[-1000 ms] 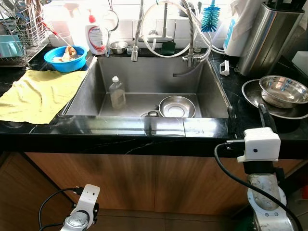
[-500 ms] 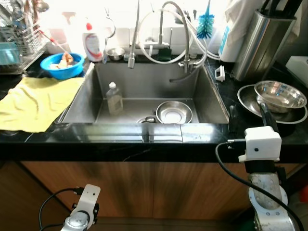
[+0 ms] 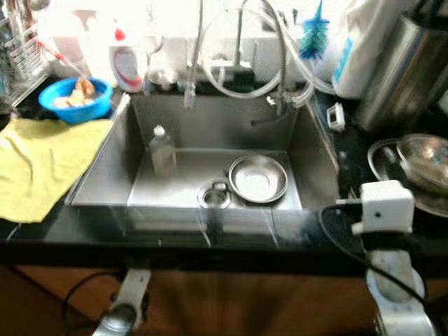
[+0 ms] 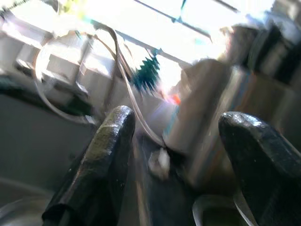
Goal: Kitchen organization
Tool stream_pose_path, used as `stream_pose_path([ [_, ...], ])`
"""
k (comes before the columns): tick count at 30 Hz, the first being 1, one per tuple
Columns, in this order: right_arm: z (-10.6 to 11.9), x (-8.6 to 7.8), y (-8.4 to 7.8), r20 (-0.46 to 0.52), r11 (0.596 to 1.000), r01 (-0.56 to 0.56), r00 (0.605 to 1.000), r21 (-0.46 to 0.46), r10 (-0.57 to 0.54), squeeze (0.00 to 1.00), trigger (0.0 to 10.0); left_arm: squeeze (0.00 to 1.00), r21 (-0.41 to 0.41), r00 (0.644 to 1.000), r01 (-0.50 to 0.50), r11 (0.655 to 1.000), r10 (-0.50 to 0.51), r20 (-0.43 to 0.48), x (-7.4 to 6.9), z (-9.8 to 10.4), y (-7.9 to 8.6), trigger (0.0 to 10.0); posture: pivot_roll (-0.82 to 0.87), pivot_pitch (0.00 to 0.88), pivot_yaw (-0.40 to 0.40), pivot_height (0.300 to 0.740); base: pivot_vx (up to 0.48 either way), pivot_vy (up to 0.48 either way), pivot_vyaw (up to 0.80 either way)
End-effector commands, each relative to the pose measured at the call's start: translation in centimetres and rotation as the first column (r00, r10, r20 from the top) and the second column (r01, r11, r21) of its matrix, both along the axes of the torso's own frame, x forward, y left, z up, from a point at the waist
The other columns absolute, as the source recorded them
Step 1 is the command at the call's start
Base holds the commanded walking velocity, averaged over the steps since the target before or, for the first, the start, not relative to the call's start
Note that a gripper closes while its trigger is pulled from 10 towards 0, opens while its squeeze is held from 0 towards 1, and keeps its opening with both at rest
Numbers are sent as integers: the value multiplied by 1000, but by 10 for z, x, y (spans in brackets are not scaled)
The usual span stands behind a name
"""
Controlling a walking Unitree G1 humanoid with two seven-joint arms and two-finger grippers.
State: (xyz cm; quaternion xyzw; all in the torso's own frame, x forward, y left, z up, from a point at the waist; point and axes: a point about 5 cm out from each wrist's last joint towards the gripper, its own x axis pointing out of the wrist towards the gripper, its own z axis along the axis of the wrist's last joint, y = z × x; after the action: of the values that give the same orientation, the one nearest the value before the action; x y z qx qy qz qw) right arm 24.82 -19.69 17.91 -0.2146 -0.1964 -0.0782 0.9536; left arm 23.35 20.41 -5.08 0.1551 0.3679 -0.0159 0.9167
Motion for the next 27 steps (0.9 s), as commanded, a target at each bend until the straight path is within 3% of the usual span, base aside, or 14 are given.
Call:
stream_pose_path([
  [1, 1, -1, 5, 0, 1000, -22, 1000, 8, 22, 0, 10000, 0, 25, 1000, -20, 999, 21, -14, -6, -2, 10, 10000, -77, 0, 8, 740, 0, 0, 0],
  [8, 3, 0, 3, 6, 1000, -1, 1000, 25, 0, 0, 10000, 0, 26, 1000, -21, 999, 21, -15, -6, -2, 10, 10000, -82, 0, 9, 740, 0, 0, 0],
  [15, 12, 1, -5, 29, 992, 45, 998, 121, -49, 0, 10000, 0, 25, 1000, -19, 999, 20, -15, -6, -2, 9, 10000, -85, 0, 11, 740, 0, 0, 0],
  [23, 19, 2, -25, 28, 974, 133, 990, 184, -140, 0, 10000, 0, 43, 999, -24, 999, 25, -25, -6, -2, 15, 10000, -86, 0, 14, 740, 0, 0, 0],
  [27, 26, -1, -50, 20, 942, 268, 961, 202, -277, 0, 10000, 0, 72, 999, -14, 997, 16, -29, -7, 0, 24, 10000, -83, 0, 17, 740, 0, 0, 0],
])
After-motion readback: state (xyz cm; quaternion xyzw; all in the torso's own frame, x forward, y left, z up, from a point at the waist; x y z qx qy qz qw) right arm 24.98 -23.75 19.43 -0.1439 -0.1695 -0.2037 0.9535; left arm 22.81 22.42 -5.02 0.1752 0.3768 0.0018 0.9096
